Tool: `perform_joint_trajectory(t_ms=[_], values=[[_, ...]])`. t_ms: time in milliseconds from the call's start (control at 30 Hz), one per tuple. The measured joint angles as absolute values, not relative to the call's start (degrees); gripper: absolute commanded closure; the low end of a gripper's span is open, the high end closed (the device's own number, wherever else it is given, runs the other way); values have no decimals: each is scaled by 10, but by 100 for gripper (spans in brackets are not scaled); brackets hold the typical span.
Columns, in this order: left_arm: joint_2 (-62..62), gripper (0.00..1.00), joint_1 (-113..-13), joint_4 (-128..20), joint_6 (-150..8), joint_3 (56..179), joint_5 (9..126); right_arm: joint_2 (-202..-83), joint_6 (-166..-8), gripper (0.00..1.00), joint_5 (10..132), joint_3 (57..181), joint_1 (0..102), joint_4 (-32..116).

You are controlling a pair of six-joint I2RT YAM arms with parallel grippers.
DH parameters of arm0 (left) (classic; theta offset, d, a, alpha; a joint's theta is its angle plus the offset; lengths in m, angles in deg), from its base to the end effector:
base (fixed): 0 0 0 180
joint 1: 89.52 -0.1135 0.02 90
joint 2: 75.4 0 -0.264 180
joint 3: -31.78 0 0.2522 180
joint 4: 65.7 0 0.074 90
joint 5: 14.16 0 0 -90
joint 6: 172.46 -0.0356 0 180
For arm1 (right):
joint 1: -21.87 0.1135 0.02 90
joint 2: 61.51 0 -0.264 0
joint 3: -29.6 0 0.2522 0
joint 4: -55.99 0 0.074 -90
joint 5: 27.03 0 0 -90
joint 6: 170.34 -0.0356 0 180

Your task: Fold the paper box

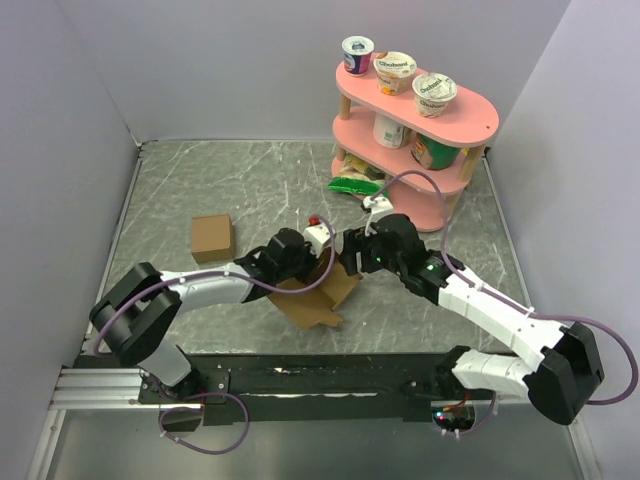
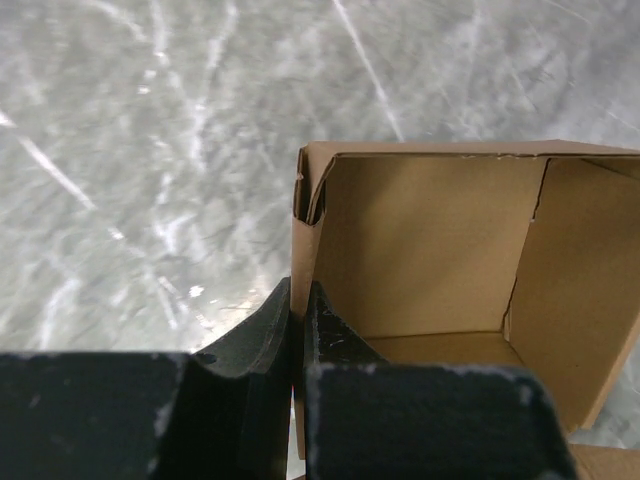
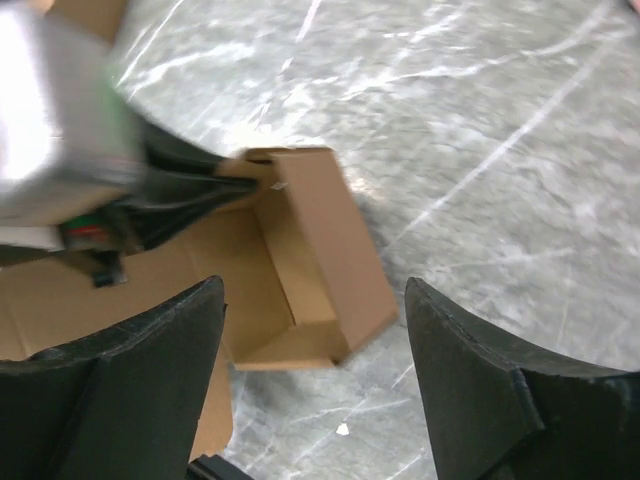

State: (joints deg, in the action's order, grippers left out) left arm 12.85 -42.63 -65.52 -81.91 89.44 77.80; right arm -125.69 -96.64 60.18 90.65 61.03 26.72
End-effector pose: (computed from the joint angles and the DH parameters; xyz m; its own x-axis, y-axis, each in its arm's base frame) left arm 0.2218 -0.2351 0.1930 -0.3564 0.3667 -0.8594 0.7061 0.7080 0.0092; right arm 0.1944 0.1561 0.2787 -0.5669 -0.1001 -0.8177 -0.4582 0.8632 0.2119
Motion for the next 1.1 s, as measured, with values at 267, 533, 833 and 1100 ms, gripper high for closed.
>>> perform_joint_trajectory(t_ms=[267, 533, 833, 1100], values=[[157, 86, -427, -601, -819, 924, 723, -1312, -942, 32, 631, 911, 611, 274], [174, 85, -427, -577, -821, 948, 702, -1339, -957, 44, 634, 860, 611, 330], [196, 89, -429, -544, -824, 980, 678, -1332, -959, 57, 574, 779, 652, 422], [217, 92, -434, -502, -828, 1015, 661, -1338, -940, 55, 501, 752, 692, 474]])
